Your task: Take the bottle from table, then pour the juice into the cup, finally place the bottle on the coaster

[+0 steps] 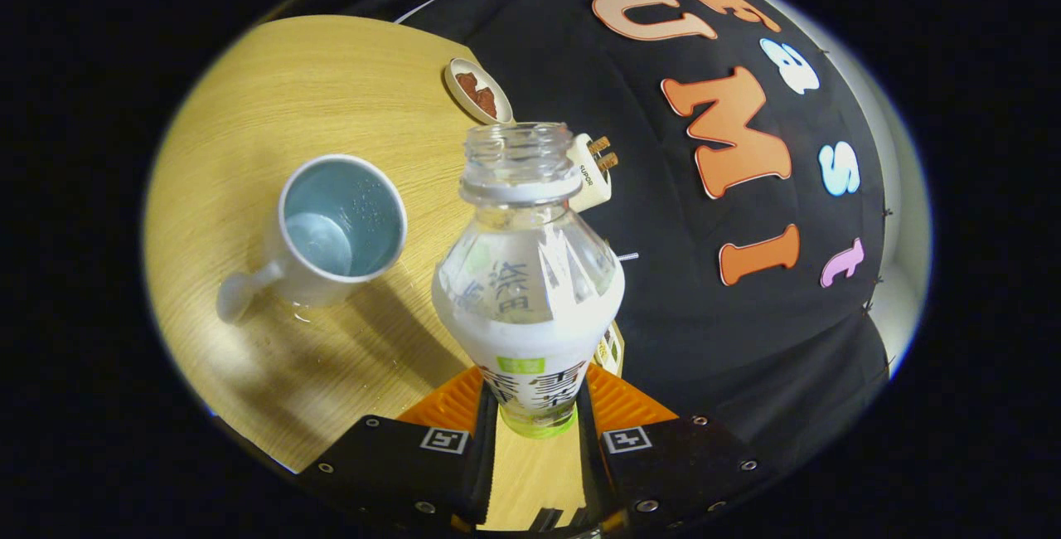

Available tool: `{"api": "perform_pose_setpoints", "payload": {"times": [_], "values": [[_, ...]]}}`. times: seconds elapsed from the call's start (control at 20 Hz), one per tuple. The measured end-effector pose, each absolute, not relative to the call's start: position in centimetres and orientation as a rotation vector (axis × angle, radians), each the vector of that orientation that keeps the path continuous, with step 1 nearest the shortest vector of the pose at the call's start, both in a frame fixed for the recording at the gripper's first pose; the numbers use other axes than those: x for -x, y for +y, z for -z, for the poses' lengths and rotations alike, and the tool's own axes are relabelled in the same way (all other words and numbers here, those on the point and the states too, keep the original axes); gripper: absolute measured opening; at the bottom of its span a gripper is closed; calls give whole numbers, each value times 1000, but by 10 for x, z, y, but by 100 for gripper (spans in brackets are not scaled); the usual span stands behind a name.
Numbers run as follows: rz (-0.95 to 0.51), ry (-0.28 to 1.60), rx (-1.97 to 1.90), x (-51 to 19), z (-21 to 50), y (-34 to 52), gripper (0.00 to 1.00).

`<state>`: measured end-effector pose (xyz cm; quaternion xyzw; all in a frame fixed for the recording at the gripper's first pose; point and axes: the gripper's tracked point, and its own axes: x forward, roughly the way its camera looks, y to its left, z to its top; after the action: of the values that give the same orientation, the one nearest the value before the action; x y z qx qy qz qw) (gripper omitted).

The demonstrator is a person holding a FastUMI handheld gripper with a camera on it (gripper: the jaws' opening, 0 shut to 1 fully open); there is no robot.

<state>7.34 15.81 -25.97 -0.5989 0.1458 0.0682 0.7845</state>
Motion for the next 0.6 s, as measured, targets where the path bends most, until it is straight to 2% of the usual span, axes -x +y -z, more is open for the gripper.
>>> {"api": "perform_pose_setpoints", "payload": {"times": [0.6], "values": [[-155, 321, 1451, -80, 261, 158, 45]]}}
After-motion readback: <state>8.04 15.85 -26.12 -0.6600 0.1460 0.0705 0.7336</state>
